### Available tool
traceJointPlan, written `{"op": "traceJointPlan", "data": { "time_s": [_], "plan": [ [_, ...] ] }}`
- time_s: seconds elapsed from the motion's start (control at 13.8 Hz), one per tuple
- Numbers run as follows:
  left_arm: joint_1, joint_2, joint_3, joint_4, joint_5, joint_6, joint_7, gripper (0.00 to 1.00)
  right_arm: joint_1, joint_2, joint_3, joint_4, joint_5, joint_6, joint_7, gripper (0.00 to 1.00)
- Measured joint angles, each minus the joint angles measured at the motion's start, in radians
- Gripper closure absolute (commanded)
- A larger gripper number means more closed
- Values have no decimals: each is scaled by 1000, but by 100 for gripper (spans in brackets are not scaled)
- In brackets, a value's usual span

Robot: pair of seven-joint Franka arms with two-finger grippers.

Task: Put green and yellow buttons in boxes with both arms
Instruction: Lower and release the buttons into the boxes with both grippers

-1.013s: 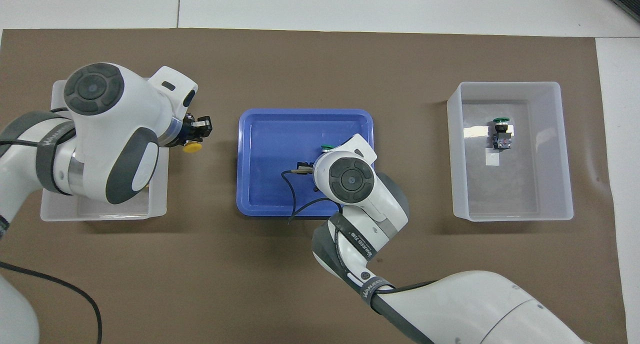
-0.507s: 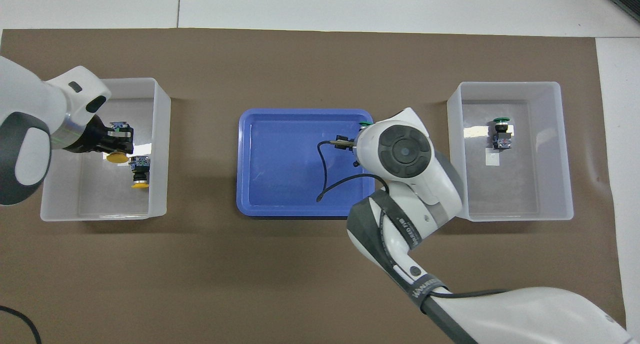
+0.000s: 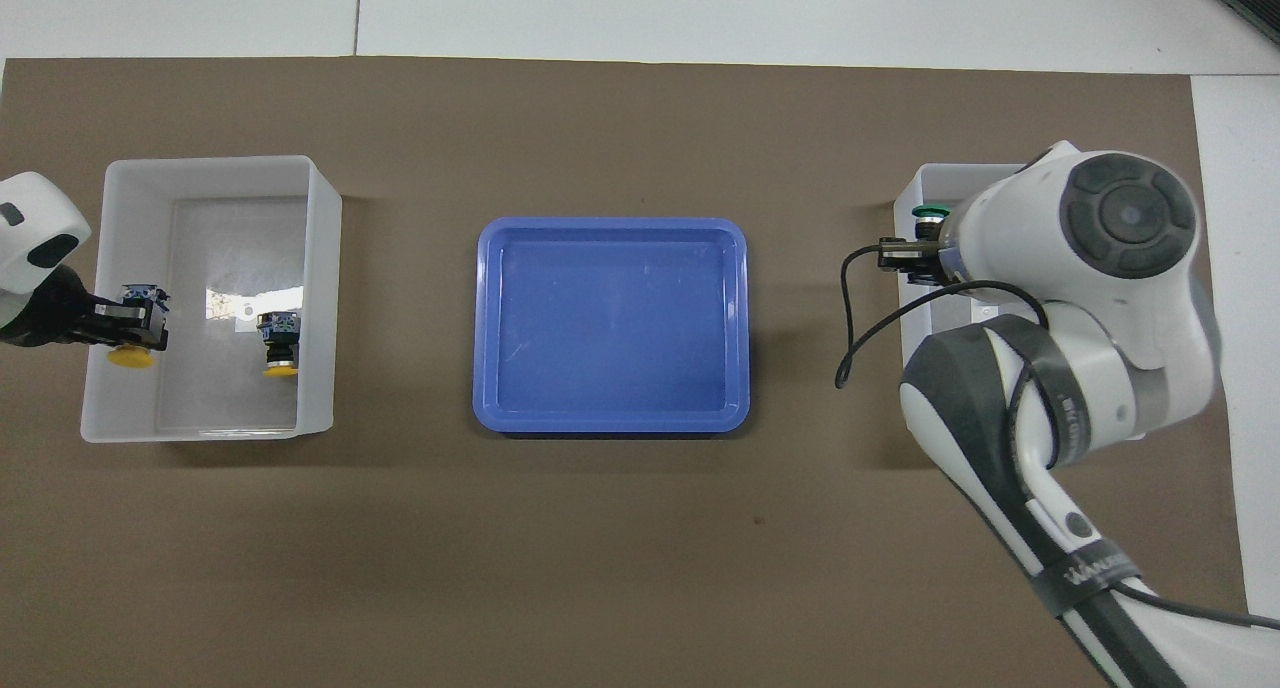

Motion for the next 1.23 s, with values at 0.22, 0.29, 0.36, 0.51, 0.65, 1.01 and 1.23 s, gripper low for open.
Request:
{"op": "traceJointPlan", "data": {
  "time_s": [0.22, 0.29, 0.36, 0.51, 0.65, 1.01, 1.23],
  "plan": [
    [18, -3, 0, -109, 0, 182, 5, 100, -113, 1, -1, -24, 69, 15, -223, 100],
    [20, -3, -1, -149, 0, 243, 6, 100, -144, 4, -1, -31, 82, 34, -290, 100],
    [20, -3, -2, -185, 0, 292, 6, 100, -170, 11, -1, -35, 86, 56, -340, 100],
    [20, -3, -6, -224, -1, 342, 5, 100, -190, 34, -1, -42, 88, 94, -375, 100],
    [19, 8, -10, -249, -1, 387, 0, 100, -190, 63, 4, -44, 88, 141, -376, 100],
    [19, 100, -12, -297, -2, 518, -10, 48, -190, 151, 6, -48, 88, 238, -376, 100],
    [19, 99, -12, -284, -2, 503, -11, 37, -190, 171, 5, -48, 88, 263, -376, 100]
  ]
}}
